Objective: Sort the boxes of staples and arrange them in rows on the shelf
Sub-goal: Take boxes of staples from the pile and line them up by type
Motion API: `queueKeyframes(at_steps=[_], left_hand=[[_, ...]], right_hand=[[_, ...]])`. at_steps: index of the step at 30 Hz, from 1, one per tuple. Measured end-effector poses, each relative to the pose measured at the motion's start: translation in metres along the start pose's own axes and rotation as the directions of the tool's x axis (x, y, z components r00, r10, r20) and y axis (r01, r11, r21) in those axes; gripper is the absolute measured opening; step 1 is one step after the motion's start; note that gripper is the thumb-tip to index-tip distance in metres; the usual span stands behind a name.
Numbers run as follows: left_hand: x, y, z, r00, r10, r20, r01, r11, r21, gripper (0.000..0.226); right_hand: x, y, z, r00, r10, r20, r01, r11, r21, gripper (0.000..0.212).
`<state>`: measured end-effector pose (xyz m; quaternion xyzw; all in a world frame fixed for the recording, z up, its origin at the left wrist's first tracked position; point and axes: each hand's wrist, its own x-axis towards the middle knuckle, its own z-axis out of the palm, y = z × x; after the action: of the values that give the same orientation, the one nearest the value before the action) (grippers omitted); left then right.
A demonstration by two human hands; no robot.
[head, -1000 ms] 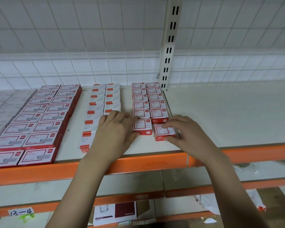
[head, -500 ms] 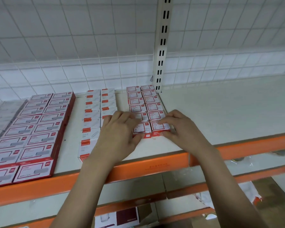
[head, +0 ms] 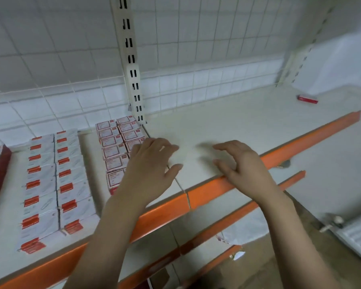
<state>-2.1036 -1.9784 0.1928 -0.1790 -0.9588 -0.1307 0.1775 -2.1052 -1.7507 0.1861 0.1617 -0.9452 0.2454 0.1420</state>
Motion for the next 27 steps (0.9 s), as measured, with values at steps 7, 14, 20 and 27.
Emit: queueKeyframes(at_steps=[7, 14, 20, 27], left_hand=[[0.057, 0.070, 0.042, 0.995, 0.075, 0.058, -0.073, 0.997, -0.034, 0.044], [0.147, 0.176, 0.110, 0.992, 0.107, 0.069, -0.104, 0.994, -0.040, 0.053], [0.221, 0.259, 0.147, 0.989, 0.103, 0.107, -0.098, 0.994, -0.047, 0.052], [0.329, 0.317, 0.194, 0.942, 0.215, 0.257, -0.210, 0.977, -0.046, 0.054]], right_hand=[[-0.008, 0.092, -0.046, 0.987, 0.103, -0.125, -0.109, 0.993, -0.043, 0.031], [0.001, 0.230, -0.105, 0.990, 0.109, -0.093, -0.115, 0.991, -0.070, 0.032], [0.027, 0.331, -0.154, 0.993, 0.114, -0.013, -0.115, 0.987, -0.110, 0.042], [0.057, 0.420, -0.184, 0.986, 0.165, 0.017, -0.160, 0.974, -0.159, 0.037]])
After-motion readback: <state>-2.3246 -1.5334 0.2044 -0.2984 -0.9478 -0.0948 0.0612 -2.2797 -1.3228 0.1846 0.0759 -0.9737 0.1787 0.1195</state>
